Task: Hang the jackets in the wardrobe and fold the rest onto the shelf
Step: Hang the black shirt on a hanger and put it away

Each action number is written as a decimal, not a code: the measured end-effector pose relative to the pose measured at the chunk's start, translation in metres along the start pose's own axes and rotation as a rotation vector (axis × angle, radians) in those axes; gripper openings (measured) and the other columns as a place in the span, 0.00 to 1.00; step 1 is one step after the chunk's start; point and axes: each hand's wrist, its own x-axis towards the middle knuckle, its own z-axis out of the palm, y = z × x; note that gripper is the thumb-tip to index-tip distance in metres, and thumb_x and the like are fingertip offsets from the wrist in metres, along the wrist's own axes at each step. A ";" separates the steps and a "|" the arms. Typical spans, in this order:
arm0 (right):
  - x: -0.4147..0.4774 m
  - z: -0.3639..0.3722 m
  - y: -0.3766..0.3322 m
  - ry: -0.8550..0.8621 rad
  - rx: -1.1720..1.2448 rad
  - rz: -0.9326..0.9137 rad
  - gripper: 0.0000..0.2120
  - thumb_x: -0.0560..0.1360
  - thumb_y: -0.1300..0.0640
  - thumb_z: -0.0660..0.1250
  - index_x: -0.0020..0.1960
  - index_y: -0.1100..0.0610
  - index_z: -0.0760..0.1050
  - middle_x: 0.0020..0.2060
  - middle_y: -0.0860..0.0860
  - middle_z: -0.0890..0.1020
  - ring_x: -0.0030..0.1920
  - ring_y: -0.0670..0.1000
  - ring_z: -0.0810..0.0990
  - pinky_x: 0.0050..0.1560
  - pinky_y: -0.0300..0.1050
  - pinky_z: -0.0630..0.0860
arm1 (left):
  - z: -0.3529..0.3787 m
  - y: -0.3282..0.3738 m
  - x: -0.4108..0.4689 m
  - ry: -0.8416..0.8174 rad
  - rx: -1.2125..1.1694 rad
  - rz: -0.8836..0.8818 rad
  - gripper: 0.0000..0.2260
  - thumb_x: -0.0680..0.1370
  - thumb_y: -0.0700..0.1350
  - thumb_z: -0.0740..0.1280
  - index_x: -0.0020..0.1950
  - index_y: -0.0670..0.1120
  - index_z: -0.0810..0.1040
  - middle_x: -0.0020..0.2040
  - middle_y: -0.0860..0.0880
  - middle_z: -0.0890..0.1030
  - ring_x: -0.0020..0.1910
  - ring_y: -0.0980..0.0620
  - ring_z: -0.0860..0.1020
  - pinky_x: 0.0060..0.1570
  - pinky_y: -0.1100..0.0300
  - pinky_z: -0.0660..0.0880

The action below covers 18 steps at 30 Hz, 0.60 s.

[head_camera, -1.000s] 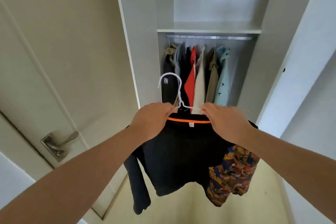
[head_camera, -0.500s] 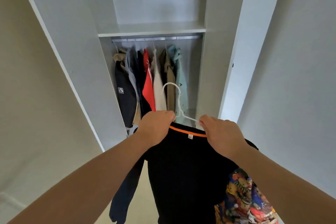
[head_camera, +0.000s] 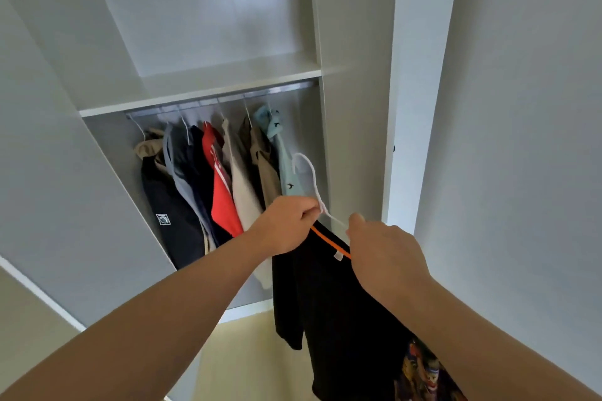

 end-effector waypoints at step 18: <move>0.254 0.037 -0.034 -0.033 -0.123 0.339 0.07 0.77 0.63 0.62 0.50 0.53 0.67 0.32 0.48 0.66 0.36 0.55 0.76 0.32 0.47 0.66 | 0.002 -0.137 0.275 -0.070 -0.179 0.092 0.21 0.81 0.59 0.64 0.45 0.43 0.84 0.38 0.42 0.82 0.38 0.48 0.79 0.38 0.62 0.72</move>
